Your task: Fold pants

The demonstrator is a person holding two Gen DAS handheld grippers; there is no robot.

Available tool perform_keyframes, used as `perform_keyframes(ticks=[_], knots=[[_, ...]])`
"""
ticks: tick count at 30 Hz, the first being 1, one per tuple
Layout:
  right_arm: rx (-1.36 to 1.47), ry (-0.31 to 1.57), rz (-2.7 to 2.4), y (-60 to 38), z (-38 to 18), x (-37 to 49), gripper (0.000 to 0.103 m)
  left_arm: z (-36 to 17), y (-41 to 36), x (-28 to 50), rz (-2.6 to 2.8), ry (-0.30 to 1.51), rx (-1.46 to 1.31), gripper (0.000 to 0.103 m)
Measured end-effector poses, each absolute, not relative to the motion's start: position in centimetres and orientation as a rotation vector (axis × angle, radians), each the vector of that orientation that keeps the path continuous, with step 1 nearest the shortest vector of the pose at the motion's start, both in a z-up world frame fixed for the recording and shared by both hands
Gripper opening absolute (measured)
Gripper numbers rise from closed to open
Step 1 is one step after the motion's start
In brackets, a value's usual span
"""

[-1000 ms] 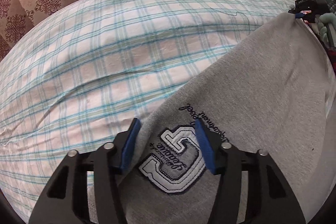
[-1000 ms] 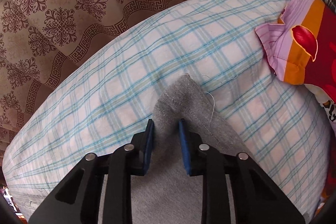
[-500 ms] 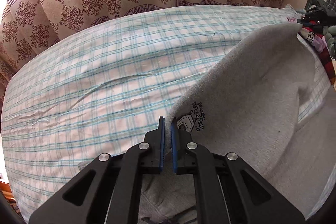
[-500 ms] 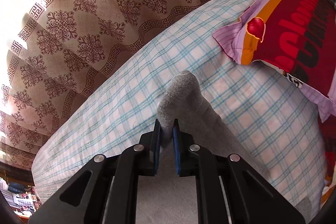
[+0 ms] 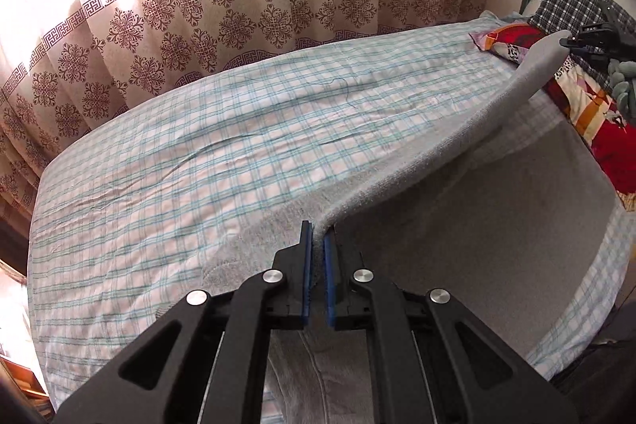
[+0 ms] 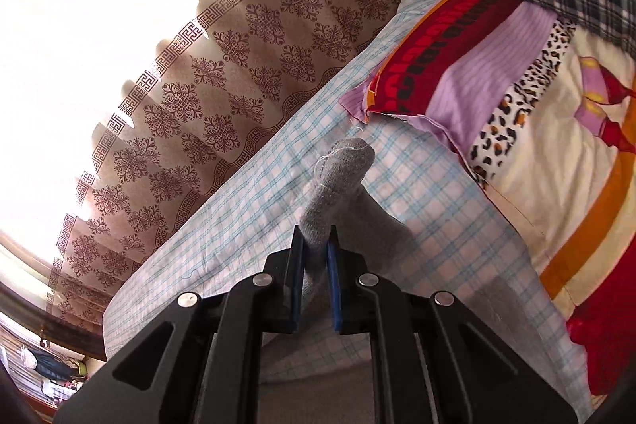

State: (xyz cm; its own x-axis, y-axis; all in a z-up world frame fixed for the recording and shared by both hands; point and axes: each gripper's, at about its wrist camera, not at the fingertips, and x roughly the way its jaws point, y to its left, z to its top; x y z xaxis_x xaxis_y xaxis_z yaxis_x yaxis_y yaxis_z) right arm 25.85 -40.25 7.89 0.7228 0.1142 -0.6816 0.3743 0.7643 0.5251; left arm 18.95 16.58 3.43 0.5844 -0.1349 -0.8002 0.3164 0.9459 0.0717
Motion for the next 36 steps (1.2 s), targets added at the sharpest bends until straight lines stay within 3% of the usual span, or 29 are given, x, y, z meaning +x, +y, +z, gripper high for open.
perform_keyframes(ticks=[15,25,27,29,31,34,35,36], knots=[[0.89,0.786,-0.275,-43.6,-2.2,5.5,0.01,-2.6,13.9,7.7,-0.383,1.072,0.279,0.006],[0.911,0.805,-0.326,-43.5,-6.9,1.7,0.011,-6.9,12.6,4.3,-0.405,1.116,0.37,0.006],[0.928,0.811,-0.316,-43.5,-7.6,1.7,0.016,-7.6,12.3,4.0,-0.398,1.116,0.381,0.006],[0.967,0.813,-0.315,-43.8,-8.5,1.6,0.048,-8.0,12.4,3.9,-0.391,1.112,0.374,0.006],[0.99,0.79,-0.301,-44.1,-9.0,1.9,0.053,-8.1,12.5,3.9,-0.387,1.109,0.363,0.006],[0.947,0.818,-0.328,-44.0,-9.3,3.0,0.049,-8.1,12.5,3.9,-0.385,1.102,0.361,0.006],[0.92,0.831,-0.351,-43.8,-9.2,3.3,0.029,-8.2,12.5,3.9,-0.383,1.1,0.361,0.006],[0.877,0.848,-0.394,-43.7,-9.1,3.5,0.018,-8.1,12.5,3.9,-0.379,1.098,0.358,0.006]])
